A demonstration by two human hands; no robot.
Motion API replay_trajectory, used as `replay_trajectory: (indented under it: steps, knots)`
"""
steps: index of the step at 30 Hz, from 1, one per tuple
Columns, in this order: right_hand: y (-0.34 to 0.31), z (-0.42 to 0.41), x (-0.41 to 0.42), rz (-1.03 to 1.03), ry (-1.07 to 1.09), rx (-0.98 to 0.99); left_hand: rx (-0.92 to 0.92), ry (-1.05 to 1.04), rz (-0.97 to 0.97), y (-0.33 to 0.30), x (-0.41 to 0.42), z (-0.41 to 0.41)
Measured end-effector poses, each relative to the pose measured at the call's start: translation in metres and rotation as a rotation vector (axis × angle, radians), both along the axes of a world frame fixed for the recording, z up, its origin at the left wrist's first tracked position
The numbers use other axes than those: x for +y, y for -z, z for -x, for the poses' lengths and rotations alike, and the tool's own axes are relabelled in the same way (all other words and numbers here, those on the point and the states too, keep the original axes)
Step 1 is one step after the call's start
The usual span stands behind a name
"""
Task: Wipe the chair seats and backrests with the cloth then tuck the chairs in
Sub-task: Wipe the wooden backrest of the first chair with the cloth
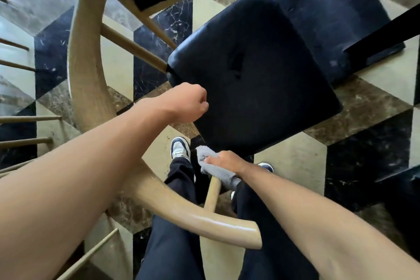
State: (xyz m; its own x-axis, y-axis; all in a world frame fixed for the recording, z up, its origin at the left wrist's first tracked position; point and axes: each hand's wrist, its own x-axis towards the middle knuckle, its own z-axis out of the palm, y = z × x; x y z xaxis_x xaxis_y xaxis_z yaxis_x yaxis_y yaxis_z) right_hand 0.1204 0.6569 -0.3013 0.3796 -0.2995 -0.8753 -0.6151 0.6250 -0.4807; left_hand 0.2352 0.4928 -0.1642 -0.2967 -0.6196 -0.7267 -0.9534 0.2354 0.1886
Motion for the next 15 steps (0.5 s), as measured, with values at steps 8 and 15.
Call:
replay_trajectory:
  steps: [8, 15]
  knots:
    - [-0.093, 0.004, -0.012, -0.077, 0.049, -0.314, 0.228, -0.096, 0.305, -0.065, -0.014, -0.033]
    - [-0.148, -0.024, -0.082, -0.09, 0.506, -0.288, 0.342, -0.051, 0.792, -0.109, -0.033, -0.094]
